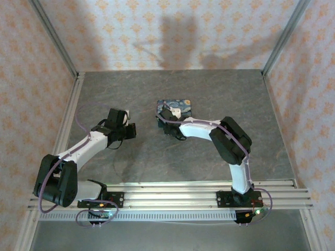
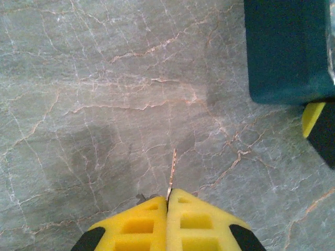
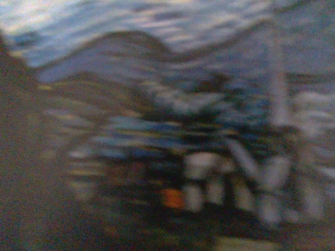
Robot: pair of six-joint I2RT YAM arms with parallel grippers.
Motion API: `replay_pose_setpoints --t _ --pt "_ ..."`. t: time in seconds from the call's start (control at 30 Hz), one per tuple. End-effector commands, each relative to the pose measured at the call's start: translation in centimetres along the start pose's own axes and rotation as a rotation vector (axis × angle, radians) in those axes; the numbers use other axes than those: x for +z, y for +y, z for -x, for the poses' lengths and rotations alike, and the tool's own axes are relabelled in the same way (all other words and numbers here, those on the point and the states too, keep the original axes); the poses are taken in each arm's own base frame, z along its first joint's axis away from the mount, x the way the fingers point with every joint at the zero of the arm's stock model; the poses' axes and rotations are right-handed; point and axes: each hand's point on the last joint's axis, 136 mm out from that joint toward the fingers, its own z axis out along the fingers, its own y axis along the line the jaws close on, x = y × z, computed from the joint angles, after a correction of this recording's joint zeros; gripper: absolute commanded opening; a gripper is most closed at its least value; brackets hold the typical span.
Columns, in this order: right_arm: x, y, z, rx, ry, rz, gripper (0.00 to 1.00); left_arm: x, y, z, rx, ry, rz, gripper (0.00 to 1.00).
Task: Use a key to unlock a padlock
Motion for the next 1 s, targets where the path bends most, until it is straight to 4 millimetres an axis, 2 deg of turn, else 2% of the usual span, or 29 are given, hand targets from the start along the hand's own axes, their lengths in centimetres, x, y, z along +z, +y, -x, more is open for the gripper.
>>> replay_pose_setpoints --t 0.0,0.13,0.33,0.53,0.7,0.87,0.97 --pt "0.4 -0.7 0.8 0.016 -0.017 -0.038 0.24 -0.2 0.5 -0.3 0.034 -0.003 0.023 0.0" --pt "0.0 -1.0 1.1 0.012 -0.003 -0.046 0.17 -0.4 0.4 -0.5 0.042 -0.01 0.013 0.0" --pt "-1.8 -0.7 1.3 0.015 0.054 0.008 0.11 -1.2 -1.5 -0.3 0.092 -0.061 -0.103 0.0" --pt "-4.1 0.8 0.9 0.09 0.221 0.177 0.04 -2.7 -5.8 -0.3 0.213 -0.136 -0.351 0.0" --pt "-6.6 1.2 1.7 0.139 0.295 0.263 0.0 -2.3 -9.2 -0.5 0.341 -0.166 -0.452 0.0" --pt "-8.3 1.7 2.4 0.247 0.388 0.386 0.0 -1.9 -12.6 -0.2 0.362 -0.188 -0.618 0.0" --pt "-9.1 1.9 2.8 0.293 0.428 0.443 0.0 -1.7 -13.3 -0.8 0.392 -0.205 -0.672 0.0"
